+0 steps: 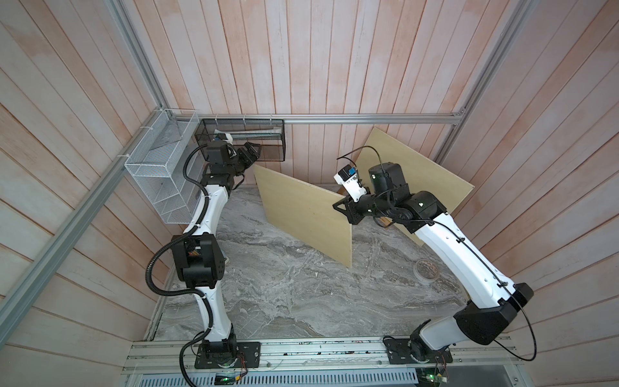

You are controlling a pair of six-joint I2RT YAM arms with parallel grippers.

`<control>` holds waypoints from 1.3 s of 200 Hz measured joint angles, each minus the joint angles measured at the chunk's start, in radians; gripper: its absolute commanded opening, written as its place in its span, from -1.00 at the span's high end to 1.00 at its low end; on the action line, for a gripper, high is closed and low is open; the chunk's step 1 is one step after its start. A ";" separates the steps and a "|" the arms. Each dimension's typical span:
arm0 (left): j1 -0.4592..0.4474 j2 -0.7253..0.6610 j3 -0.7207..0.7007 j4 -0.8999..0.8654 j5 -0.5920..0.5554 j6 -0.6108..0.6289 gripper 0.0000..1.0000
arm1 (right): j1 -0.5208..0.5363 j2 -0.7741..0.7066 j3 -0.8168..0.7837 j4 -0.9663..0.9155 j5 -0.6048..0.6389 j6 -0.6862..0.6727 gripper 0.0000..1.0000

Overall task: Assemble the easel
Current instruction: Adjust the drawing board at the center of the board.

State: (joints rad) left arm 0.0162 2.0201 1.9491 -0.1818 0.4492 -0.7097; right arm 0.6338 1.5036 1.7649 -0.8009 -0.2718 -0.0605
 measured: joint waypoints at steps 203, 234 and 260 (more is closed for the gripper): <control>-0.142 -0.015 0.158 -0.252 0.122 0.101 -0.27 | -0.019 -0.004 -0.080 0.094 0.031 0.021 1.00; -0.202 -0.031 0.173 -0.253 0.164 0.100 -0.30 | -0.013 0.010 -0.080 0.129 0.007 0.001 1.00; -0.187 -0.039 0.172 -0.262 0.153 0.092 -0.31 | -0.008 0.010 -0.084 0.134 -0.014 -0.014 1.00</control>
State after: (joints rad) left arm -0.1707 1.9816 2.1212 -0.4435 0.6018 -0.6178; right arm 0.6254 1.5135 1.6814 -0.6666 -0.2859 -0.0750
